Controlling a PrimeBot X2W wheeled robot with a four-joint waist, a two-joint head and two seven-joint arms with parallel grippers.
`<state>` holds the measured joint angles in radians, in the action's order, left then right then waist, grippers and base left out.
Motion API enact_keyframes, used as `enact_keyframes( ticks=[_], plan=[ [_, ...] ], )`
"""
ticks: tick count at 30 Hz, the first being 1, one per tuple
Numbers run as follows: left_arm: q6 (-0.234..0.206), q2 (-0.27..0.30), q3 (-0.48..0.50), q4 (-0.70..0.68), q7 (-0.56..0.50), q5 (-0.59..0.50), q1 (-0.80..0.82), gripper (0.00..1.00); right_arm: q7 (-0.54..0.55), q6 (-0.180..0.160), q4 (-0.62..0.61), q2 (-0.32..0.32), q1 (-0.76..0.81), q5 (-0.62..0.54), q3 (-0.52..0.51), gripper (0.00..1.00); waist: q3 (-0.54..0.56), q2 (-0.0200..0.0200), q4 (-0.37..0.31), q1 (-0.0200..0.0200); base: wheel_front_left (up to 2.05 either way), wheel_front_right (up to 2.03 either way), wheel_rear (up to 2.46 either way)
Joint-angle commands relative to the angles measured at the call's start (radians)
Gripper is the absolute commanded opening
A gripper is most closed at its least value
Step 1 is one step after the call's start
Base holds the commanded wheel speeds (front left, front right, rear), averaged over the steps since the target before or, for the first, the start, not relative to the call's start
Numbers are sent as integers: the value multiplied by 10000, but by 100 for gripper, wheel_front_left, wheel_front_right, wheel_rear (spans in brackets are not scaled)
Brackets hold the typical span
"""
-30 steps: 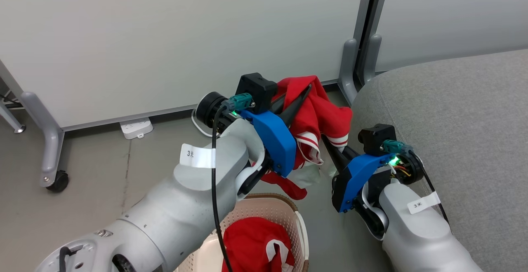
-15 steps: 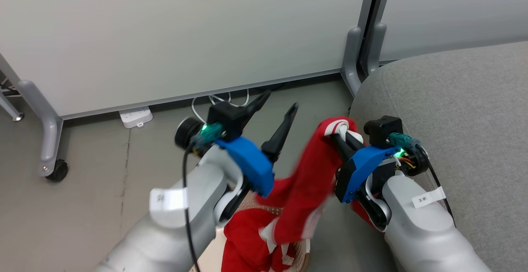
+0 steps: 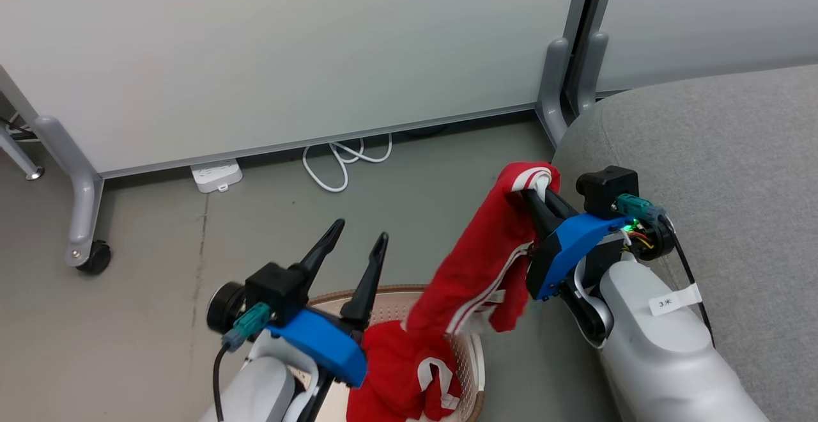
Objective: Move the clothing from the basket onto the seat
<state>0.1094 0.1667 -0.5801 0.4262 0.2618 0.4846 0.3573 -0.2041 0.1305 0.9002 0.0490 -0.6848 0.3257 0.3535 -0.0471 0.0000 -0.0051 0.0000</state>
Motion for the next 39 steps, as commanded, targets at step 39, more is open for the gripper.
enact_keyframes(
  ticks=[39],
  plan=[
    [216,-283,1278,-293,49,-1008,-1199,100,793,5,-1625,28,1014,-394,-522,0,120,0,-1285,0,0,0,0]
  ],
)
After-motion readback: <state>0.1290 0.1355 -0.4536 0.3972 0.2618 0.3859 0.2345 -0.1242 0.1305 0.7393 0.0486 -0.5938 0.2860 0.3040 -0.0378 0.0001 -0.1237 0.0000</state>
